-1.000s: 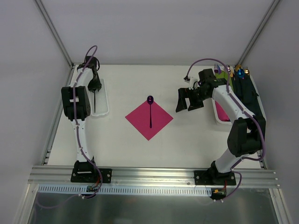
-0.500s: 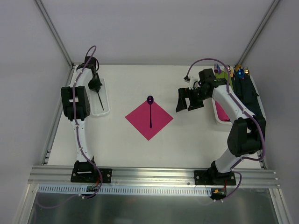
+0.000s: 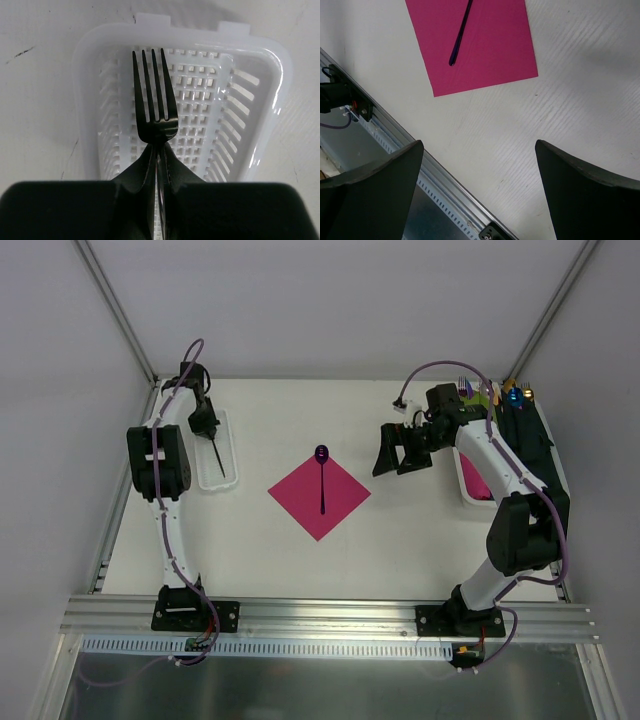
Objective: Place the utensils on the paper napkin and roll it up
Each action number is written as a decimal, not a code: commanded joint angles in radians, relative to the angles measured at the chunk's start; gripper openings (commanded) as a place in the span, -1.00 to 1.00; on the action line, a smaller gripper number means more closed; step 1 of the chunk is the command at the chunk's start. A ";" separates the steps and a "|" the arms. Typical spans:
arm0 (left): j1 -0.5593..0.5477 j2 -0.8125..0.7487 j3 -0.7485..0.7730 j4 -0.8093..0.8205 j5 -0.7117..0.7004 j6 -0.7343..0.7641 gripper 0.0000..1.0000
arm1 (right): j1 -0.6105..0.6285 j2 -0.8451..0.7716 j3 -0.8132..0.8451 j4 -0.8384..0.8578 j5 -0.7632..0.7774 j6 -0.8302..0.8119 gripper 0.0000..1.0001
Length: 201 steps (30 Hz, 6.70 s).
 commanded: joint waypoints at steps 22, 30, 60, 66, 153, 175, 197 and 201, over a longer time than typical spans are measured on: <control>0.009 -0.855 -0.657 0.717 0.795 -0.406 -1.00 | 0.025 -0.062 0.053 0.414 -0.374 0.423 0.93; -0.110 -1.022 -1.117 1.596 0.734 -0.968 -1.00 | 0.068 -0.098 0.039 0.666 -0.474 0.661 0.88; -0.424 -0.753 -1.119 2.350 0.475 -1.378 -1.00 | 0.267 -0.116 -0.065 0.958 -0.556 0.905 0.77; -0.434 -0.738 -1.094 2.350 0.475 -1.380 -1.00 | 0.266 -0.118 -0.051 0.959 -0.560 0.906 0.75; -0.833 -0.927 -0.590 0.535 -0.012 -0.657 -0.14 | 0.422 -0.303 -0.001 0.265 0.483 0.253 -1.00; -0.852 -0.818 -0.478 0.502 -0.031 -0.689 -0.51 | 0.450 -0.292 0.027 0.248 0.412 0.262 -1.00; -0.686 -1.031 -0.833 0.849 0.347 -0.666 -1.00 | 0.214 -0.282 -0.008 0.341 -0.301 0.369 0.41; -0.632 -1.017 -0.860 0.983 0.517 -0.680 -1.00 | 0.200 -0.253 -0.004 0.358 -0.436 0.380 0.37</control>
